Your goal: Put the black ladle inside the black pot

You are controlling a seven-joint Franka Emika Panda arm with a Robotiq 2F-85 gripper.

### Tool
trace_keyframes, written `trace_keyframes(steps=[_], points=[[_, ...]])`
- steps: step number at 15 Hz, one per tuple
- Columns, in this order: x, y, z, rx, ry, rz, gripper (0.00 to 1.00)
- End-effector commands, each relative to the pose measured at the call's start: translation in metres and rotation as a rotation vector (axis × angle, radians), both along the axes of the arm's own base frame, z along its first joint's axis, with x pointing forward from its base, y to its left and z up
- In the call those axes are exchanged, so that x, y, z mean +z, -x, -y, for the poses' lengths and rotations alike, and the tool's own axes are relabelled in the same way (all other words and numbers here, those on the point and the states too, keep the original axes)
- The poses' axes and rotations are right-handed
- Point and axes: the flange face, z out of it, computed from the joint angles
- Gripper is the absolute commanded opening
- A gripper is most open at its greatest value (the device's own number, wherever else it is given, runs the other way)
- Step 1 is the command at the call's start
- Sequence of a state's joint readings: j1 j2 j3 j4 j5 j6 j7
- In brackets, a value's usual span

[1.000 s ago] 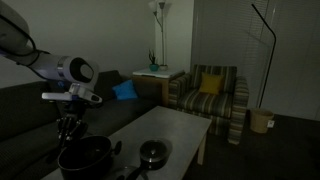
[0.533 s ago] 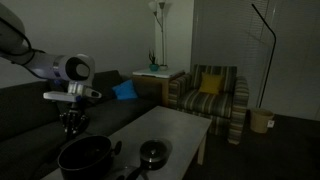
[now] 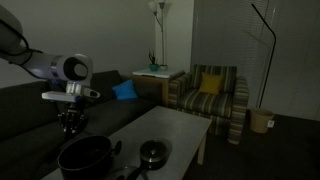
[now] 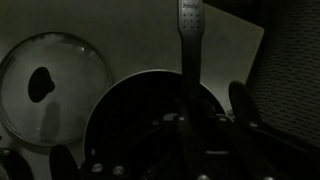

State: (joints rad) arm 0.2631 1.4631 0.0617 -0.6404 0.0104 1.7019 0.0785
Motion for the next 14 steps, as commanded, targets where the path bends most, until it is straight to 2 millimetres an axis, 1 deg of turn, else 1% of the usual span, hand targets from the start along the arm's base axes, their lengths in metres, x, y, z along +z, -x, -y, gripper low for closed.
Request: trace_keyframes(steps=[1, 3, 6, 7, 10, 14], points=[[-0.012, 0.004, 0.004, -0.024, -0.001, -0.005, 0.04], [-0.024, 0.009, 0.006, -0.034, 0.009, -0.018, 0.04], [-0.047, 0.022, 0.012, -0.040, 0.030, -0.056, 0.04], [-0.051, 0.025, 0.013, -0.043, 0.030, -0.068, 0.04], [-0.058, 0.030, 0.013, -0.055, 0.052, -0.077, 0.04], [-0.062, 0.035, 0.014, -0.078, 0.069, -0.104, 0.04]])
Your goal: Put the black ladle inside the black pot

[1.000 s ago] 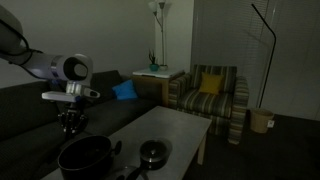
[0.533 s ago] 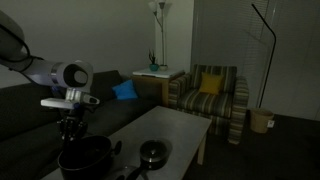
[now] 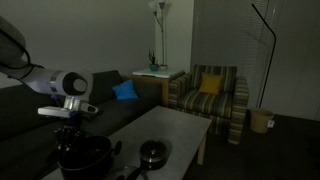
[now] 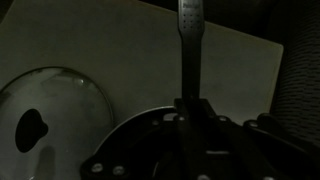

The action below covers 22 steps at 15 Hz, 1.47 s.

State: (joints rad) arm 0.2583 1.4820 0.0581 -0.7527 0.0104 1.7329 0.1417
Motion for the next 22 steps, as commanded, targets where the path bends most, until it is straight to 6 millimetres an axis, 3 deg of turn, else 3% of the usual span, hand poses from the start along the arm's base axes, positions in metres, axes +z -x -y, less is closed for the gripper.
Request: trace_keyframes(steps=[1, 6, 7, 8, 12, 16, 18, 19, 22], points=[[-0.005, 0.003, 0.004, -0.026, 0.017, -0.014, 0.04], [-0.003, -0.001, 0.004, -0.082, 0.033, 0.011, 0.04], [-0.002, 0.001, 0.001, -0.051, 0.030, -0.001, 0.17], [-0.001, 0.001, 0.001, -0.060, 0.034, 0.001, 0.04], [0.022, -0.013, -0.002, -0.061, 0.031, 0.047, 0.04], [0.060, -0.037, -0.008, -0.075, 0.018, 0.144, 0.04], [0.073, -0.037, -0.010, -0.045, 0.009, 0.124, 0.04], [0.061, -0.036, -0.009, -0.069, 0.003, 0.133, 0.17], [0.071, -0.039, -0.011, -0.064, 0.001, 0.138, 0.17]])
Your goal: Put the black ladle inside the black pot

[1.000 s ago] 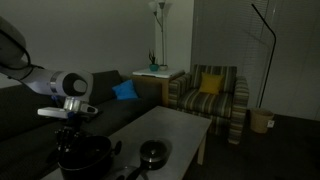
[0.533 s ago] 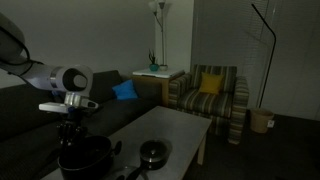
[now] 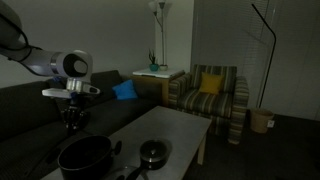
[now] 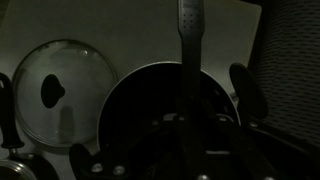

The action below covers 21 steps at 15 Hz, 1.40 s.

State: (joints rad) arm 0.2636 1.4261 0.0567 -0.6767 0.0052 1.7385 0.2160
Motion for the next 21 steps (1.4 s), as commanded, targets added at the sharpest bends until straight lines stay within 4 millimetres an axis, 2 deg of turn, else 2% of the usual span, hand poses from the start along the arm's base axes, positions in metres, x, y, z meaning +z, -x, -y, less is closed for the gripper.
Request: trace_keyframes(steps=[1, 6, 10, 13, 18, 21], points=[[0.000, 0.000, 0.000, 0.000, 0.000, -0.001, 0.04], [-0.026, -0.014, -0.004, -0.094, -0.026, 0.196, 0.04], [-0.046, -0.015, 0.001, -0.129, -0.018, 0.276, 0.04], [-0.056, -0.011, 0.014, -0.146, 0.011, 0.257, 0.04], [-0.075, 0.001, 0.049, -0.207, 0.073, 0.143, 0.04], [-0.079, 0.008, 0.062, -0.208, 0.098, 0.070, 0.04]])
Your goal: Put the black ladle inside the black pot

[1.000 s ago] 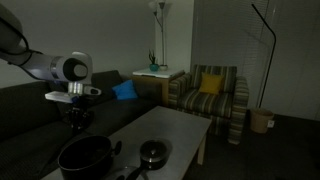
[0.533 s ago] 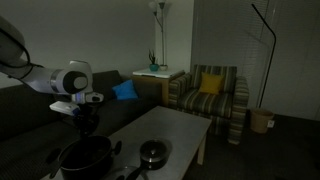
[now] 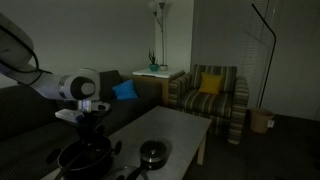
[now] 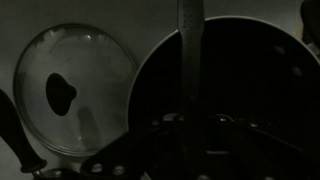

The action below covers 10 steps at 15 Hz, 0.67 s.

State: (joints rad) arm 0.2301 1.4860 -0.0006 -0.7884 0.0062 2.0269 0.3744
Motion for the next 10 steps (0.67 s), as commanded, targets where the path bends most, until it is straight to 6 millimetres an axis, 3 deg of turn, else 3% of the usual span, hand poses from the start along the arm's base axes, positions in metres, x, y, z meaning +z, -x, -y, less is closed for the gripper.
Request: trace_keyframes(steps=[1, 6, 10], points=[[-0.003, 0.007, 0.014, -0.009, 0.013, -0.084, 0.04], [0.003, 0.011, -0.003, 0.087, -0.008, -0.111, 0.04], [0.010, 0.015, -0.030, 0.173, -0.048, -0.119, 0.04]])
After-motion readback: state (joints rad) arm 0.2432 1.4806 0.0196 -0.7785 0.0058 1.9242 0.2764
